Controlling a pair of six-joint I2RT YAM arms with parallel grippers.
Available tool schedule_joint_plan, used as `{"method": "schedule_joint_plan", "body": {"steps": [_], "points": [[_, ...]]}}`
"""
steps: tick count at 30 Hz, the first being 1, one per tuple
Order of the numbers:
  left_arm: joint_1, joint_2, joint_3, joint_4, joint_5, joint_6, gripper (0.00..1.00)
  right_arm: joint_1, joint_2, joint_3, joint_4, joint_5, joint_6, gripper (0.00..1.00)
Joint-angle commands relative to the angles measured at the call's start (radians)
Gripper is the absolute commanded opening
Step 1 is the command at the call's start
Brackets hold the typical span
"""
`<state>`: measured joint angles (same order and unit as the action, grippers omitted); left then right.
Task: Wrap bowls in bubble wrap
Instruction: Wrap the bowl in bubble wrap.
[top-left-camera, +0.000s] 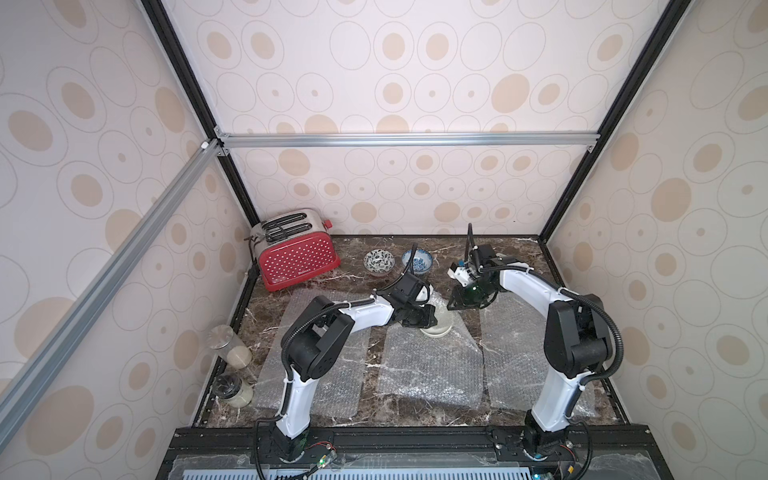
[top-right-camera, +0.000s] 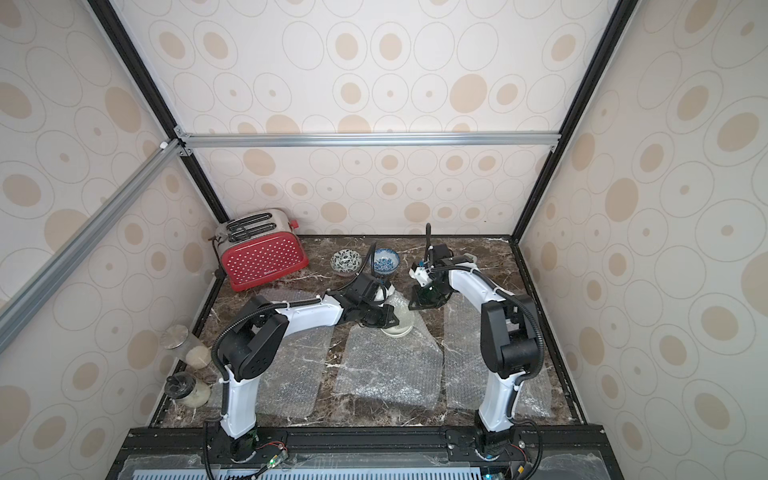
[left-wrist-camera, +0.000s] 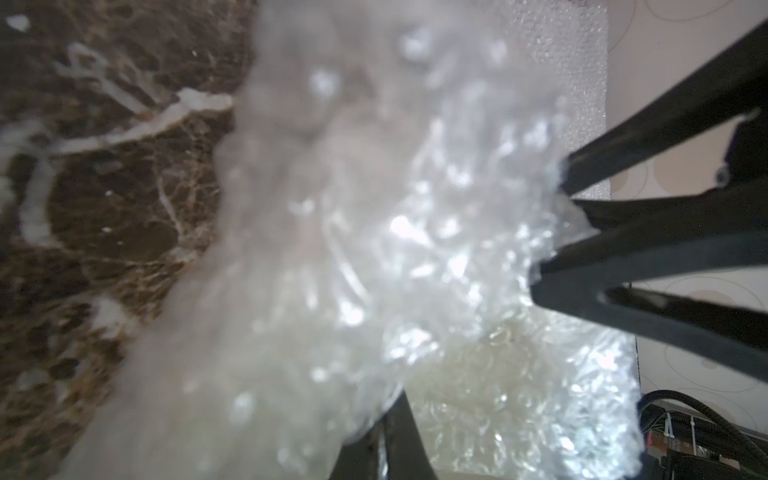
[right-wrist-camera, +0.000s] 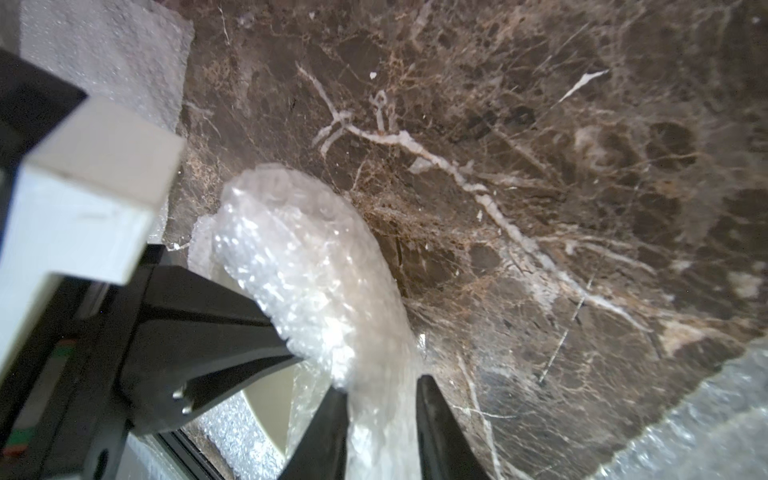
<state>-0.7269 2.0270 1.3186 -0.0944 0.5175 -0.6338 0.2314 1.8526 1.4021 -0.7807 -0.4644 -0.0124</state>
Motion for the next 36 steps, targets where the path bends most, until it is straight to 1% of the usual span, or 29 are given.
{"method": "schedule_joint_plan", "body": {"steps": [1, 4, 11, 12, 13, 15, 18, 20, 22, 24, 26, 28, 32, 36], "points": [[-0.01, 0.013, 0.036, -0.065, -0.016, 0.026, 0.08, -0.018, -0.02, -0.011, -0.003, -0.07, -0.004, 0.34], [-0.011, 0.016, 0.047, -0.07, -0.011, 0.028, 0.08, -0.018, -0.007, -0.003, -0.007, -0.106, -0.005, 0.37], [-0.01, 0.016, 0.051, -0.073, -0.01, 0.025, 0.08, -0.013, -0.009, 0.011, 0.009, -0.104, 0.005, 0.39], [-0.011, 0.016, 0.051, -0.073, -0.01, 0.025, 0.08, -0.014, -0.008, 0.012, 0.015, -0.098, 0.007, 0.43], [-0.011, 0.016, 0.051, -0.073, -0.011, 0.025, 0.08, -0.014, -0.011, 0.011, 0.026, -0.083, 0.015, 0.44], [-0.011, 0.019, 0.053, -0.073, -0.01, 0.024, 0.08, -0.005, -0.006, 0.026, 0.038, -0.07, 0.027, 0.43], [-0.01, 0.024, 0.058, -0.071, -0.005, 0.021, 0.08, 0.025, 0.006, 0.063, 0.037, 0.008, 0.036, 0.38], [-0.011, 0.022, 0.061, -0.072, -0.002, 0.02, 0.08, 0.025, 0.01, 0.076, 0.056, 0.016, 0.063, 0.36], [-0.01, 0.02, 0.059, -0.073, -0.003, 0.02, 0.08, 0.026, 0.015, 0.091, 0.069, 0.006, 0.078, 0.36], [-0.011, 0.018, 0.06, -0.074, -0.004, 0.02, 0.08, 0.031, 0.036, 0.121, 0.047, -0.01, 0.074, 0.38], [-0.011, 0.016, 0.059, -0.074, -0.005, 0.019, 0.08, 0.038, 0.059, 0.135, 0.017, 0.007, 0.059, 0.4], [-0.011, 0.016, 0.058, -0.074, -0.005, 0.019, 0.08, 0.04, 0.064, 0.125, 0.01, 0.038, 0.057, 0.38], [-0.01, 0.016, 0.056, -0.074, -0.007, 0.019, 0.08, 0.043, 0.048, 0.093, 0.035, 0.003, 0.068, 0.37], [-0.01, 0.025, 0.068, -0.074, 0.001, 0.017, 0.08, 0.074, 0.065, 0.116, 0.043, -0.009, 0.08, 0.35]]}}
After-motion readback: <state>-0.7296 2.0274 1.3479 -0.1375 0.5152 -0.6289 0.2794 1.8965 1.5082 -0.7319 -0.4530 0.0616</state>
